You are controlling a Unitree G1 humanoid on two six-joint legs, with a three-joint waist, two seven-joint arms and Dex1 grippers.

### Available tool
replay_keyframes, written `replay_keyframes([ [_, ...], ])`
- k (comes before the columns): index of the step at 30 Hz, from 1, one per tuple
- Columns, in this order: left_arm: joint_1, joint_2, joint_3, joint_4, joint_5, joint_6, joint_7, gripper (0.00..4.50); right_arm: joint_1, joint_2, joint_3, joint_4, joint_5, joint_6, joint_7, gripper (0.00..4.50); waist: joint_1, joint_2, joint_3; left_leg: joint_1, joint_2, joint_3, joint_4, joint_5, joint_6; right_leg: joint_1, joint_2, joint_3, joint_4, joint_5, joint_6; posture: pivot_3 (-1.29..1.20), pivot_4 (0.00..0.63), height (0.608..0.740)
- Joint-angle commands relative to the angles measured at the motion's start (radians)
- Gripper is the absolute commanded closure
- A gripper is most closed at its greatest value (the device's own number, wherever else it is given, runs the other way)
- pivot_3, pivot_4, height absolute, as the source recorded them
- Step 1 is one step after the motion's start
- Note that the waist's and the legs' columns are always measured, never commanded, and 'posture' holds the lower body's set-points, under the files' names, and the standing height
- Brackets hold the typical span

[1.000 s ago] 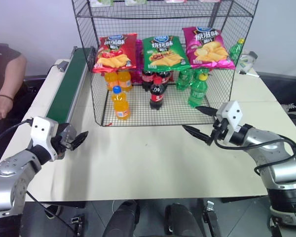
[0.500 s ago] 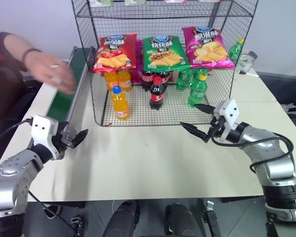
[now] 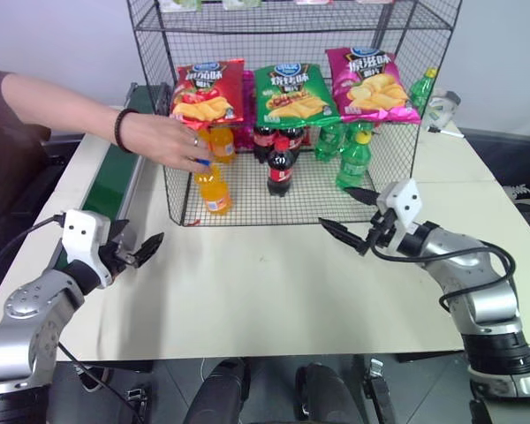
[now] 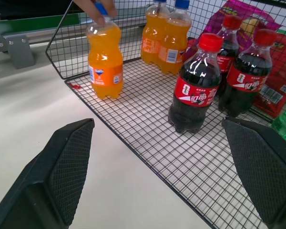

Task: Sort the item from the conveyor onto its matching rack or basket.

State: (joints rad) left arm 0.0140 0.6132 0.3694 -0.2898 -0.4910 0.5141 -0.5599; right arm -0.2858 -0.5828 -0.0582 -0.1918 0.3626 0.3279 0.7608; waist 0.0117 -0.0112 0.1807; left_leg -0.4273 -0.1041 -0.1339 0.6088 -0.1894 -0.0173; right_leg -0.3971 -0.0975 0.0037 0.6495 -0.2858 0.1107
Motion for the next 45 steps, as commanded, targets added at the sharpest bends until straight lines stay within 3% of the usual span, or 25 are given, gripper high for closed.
replay_keyframes([
  [1, -0.010, 0.004, 0.025, -0.019, -0.009, -0.009, 0.005, 0.04, -0.025, 0.008, -0.001, -0.030, -0.001, -0.018, -0.004, 0.00, 0.000, 0.000, 0.000, 0.000, 0.000, 0.000, 0.000, 0.000, 0.000, 0.000, 0.000, 0.000, 0.000, 0.000, 0.000, 0.00, 0.150, 0.740],
  [22, -0.003, -0.021, 0.083, -0.006, -0.009, -0.026, 0.073, 0.04, -0.052, 0.046, 0.038, -0.021, -0.003, -0.023, -0.007, 0.00, -0.001, 0.000, 0.000, 0.000, 0.000, 0.000, 0.000, 0.000, 0.000, 0.000, 0.000, 0.000, 0.000, 0.000, 0.000, 0.00, 0.150, 0.740],
  [32, -0.059, -0.062, 0.204, 0.172, 0.062, -0.134, 0.246, 0.04, -0.064, 0.074, 0.062, -0.024, -0.005, -0.025, -0.008, 0.00, -0.001, 0.000, 0.000, 0.000, 0.000, 0.000, 0.000, 0.000, 0.000, -0.003, 0.000, 0.000, 0.000, 0.000, 0.000, 0.00, 0.150, 0.740],
  [45, -0.057, -0.105, 0.241, 0.252, 0.086, -0.279, 0.302, 0.04, -0.061, 0.110, 0.094, -0.042, -0.012, -0.026, -0.021, 0.00, 0.000, 0.000, 0.000, 0.000, 0.000, 0.000, 0.000, 0.000, 0.000, -0.003, 0.000, 0.000, 0.000, 0.000, 0.001, 0.00, 0.150, 0.740],
])
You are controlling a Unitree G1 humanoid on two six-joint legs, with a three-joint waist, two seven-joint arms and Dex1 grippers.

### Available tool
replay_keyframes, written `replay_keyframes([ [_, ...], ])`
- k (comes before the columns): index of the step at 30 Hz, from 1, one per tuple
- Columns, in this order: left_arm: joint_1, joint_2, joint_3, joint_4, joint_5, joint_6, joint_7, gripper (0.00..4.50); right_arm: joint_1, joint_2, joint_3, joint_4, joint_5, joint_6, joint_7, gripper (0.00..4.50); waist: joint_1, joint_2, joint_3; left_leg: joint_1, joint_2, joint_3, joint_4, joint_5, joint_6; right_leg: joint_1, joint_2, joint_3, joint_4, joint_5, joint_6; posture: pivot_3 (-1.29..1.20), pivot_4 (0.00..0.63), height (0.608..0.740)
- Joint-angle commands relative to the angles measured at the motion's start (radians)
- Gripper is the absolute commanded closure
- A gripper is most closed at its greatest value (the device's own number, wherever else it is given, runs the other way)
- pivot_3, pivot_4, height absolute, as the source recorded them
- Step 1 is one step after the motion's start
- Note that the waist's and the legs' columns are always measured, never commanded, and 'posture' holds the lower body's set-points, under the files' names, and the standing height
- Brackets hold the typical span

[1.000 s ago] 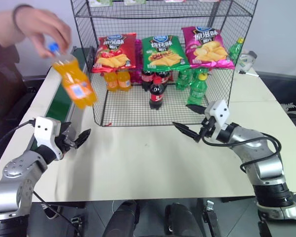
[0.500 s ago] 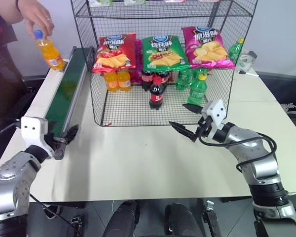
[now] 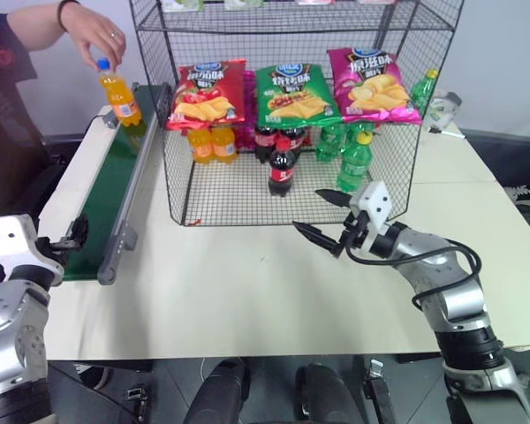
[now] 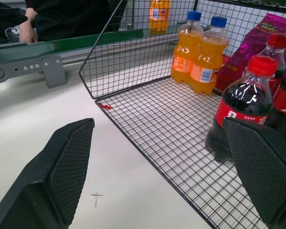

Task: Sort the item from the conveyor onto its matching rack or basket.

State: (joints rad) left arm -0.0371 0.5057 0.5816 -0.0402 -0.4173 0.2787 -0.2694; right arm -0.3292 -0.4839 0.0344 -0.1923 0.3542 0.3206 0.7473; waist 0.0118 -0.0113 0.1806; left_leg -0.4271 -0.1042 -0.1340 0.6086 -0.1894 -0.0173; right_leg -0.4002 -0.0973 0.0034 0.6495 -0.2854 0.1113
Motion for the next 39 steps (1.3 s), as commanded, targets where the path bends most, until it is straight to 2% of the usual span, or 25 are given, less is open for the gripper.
replay_keyframes([
  [1, -0.008, 0.002, 0.025, 0.009, 0.013, -0.050, 0.012, 0.04, -0.017, 0.013, 0.004, -0.044, -0.004, -0.019, -0.008, 0.00, 0.000, 0.000, 0.000, 0.000, 0.000, 0.000, 0.000, 0.000, 0.000, 0.000, 0.000, 0.000, 0.000, 0.000, 0.000, 0.00, 0.150, 0.740],
  [22, -0.015, -0.016, -0.012, 0.042, 0.001, -0.090, -0.013, 0.04, 0.007, 0.038, 0.019, -0.071, -0.012, -0.018, -0.016, 0.00, -0.001, 0.000, 0.000, 0.000, 0.000, 0.000, 0.000, 0.000, 0.000, 0.000, 0.000, 0.000, 0.000, 0.001, 0.001, 0.00, 0.150, 0.740],
  [39, -0.020, -0.009, -0.033, 0.072, 0.048, -0.131, -0.022, 0.04, 0.010, 0.036, 0.016, -0.073, -0.014, -0.024, -0.013, 0.00, -0.001, 0.000, 0.000, 0.000, 0.000, 0.000, 0.000, 0.000, 0.000, 0.000, 0.000, 0.000, 0.000, 0.001, 0.001, 0.00, 0.150, 0.740],
])
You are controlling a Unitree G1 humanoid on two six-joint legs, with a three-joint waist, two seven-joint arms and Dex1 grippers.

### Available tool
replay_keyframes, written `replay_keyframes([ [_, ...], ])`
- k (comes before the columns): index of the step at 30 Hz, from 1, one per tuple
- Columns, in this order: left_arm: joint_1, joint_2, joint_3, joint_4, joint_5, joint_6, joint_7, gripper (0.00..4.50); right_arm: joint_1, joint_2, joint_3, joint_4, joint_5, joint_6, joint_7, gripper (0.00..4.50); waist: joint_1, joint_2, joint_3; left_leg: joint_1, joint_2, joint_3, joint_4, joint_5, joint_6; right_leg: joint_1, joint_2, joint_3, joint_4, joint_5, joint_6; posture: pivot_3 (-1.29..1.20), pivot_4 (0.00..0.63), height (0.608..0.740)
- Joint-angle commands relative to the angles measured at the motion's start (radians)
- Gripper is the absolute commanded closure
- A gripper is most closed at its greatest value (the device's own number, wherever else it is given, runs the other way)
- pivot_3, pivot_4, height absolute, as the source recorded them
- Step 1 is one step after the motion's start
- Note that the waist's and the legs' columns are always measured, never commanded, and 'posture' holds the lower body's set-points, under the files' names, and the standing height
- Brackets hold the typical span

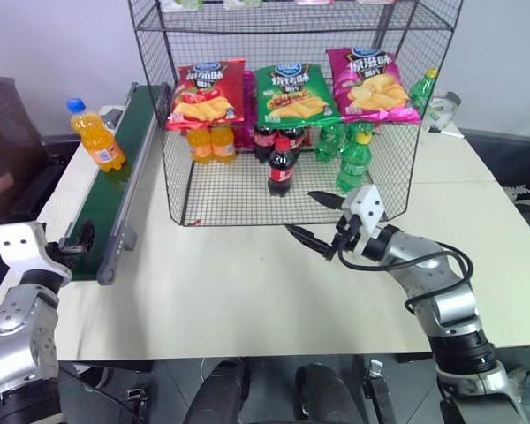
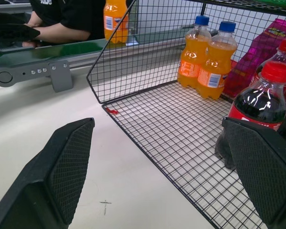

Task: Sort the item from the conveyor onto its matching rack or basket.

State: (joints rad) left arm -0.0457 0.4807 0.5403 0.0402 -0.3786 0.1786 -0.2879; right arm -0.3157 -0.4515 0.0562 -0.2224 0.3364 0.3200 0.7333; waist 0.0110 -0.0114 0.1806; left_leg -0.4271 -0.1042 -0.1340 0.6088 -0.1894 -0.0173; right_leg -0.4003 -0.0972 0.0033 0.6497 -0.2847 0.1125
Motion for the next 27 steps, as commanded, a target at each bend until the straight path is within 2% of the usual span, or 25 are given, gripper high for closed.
replay_keyframes([
  [1, -0.014, 0.018, 0.008, -0.008, 0.010, -0.032, -0.003, 0.04, -0.006, 0.005, -0.005, -0.042, 0.003, -0.024, -0.001, 0.00, 0.000, 0.000, 0.000, 0.000, 0.000, 0.000, 0.000, 0.000, 0.000, 0.000, 0.000, 0.000, 0.000, 0.000, 0.000, 0.00, 0.150, 0.740],
  [27, -0.044, 0.022, 0.035, -0.006, 0.033, -0.069, 0.023, 0.04, -0.035, 0.021, -0.001, -0.017, -0.008, -0.024, -0.014, 0.00, 0.000, 0.000, 0.000, 0.000, 0.000, 0.000, 0.000, 0.000, 0.000, 0.000, 0.000, 0.000, 0.000, 0.001, 0.002, 0.00, 0.150, 0.740],
])
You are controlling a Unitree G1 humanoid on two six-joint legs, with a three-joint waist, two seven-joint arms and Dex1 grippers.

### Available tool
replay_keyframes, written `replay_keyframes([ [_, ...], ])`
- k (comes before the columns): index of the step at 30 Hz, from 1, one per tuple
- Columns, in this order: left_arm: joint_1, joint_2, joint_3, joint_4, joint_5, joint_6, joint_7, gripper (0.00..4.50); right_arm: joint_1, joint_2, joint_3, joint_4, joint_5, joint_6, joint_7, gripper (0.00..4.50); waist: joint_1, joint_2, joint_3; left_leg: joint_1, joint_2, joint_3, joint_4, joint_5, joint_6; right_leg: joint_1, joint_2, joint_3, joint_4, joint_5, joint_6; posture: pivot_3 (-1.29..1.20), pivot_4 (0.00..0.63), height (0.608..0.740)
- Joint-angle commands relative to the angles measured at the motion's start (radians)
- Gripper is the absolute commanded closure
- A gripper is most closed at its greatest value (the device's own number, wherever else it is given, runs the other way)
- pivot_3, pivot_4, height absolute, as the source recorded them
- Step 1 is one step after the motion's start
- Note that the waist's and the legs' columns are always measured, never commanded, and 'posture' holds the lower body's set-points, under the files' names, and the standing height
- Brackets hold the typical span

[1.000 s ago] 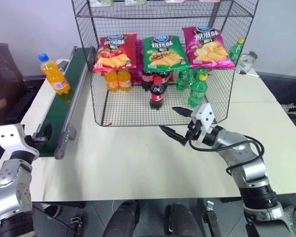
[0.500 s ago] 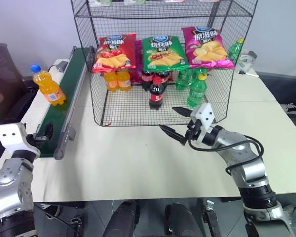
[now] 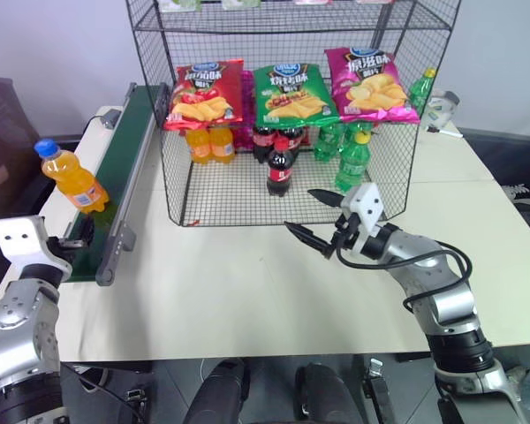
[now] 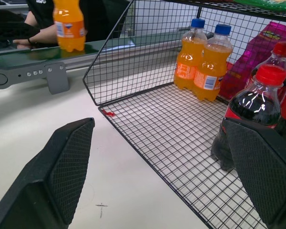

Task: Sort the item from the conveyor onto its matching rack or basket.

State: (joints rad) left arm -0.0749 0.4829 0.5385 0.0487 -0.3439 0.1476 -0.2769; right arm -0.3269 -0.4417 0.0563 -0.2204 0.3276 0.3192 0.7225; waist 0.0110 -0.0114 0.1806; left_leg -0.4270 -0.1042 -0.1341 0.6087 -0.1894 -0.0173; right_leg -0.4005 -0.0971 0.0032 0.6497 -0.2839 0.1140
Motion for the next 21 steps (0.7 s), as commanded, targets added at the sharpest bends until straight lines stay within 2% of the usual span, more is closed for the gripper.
replay_keyframes([
  [1, -0.016, 0.023, 0.040, -0.016, -0.003, -0.040, 0.013, 0.04, -0.024, 0.012, -0.001, -0.018, 0.001, -0.023, -0.003, 0.00, 0.000, 0.000, 0.000, 0.000, 0.000, 0.000, 0.000, 0.000, 0.000, 0.000, 0.000, 0.000, 0.000, 0.000, 0.000, 0.00, 0.150, 0.740],
  [17, -0.064, 0.048, 0.053, -0.008, -0.017, -0.057, 0.006, 0.04, -0.027, 0.026, 0.004, 0.003, -0.010, -0.039, 0.003, 0.00, 0.000, 0.000, 0.000, 0.000, 0.000, 0.000, 0.000, 0.000, 0.000, 0.000, 0.000, 0.000, 0.000, 0.000, 0.000, 0.00, 0.150, 0.740],
  [20, -0.055, 0.041, 0.051, -0.027, -0.024, -0.054, 0.003, 0.80, -0.026, 0.026, 0.004, 0.007, -0.010, -0.045, 0.004, 0.00, -0.001, 0.000, 0.000, 0.000, 0.000, 0.000, 0.000, 0.000, 0.000, 0.000, 0.000, 0.000, 0.000, 0.000, 0.000, 0.00, 0.150, 0.740],
  [21, -0.051, 0.039, 0.049, -0.033, -0.022, -0.051, 0.006, 1.28, -0.025, 0.025, 0.004, 0.008, -0.010, -0.047, 0.004, 0.00, -0.001, 0.000, 0.000, 0.000, 0.000, 0.000, 0.000, 0.000, 0.000, 0.000, 0.000, 0.000, 0.000, 0.000, 0.000, 0.00, 0.150, 0.740],
])
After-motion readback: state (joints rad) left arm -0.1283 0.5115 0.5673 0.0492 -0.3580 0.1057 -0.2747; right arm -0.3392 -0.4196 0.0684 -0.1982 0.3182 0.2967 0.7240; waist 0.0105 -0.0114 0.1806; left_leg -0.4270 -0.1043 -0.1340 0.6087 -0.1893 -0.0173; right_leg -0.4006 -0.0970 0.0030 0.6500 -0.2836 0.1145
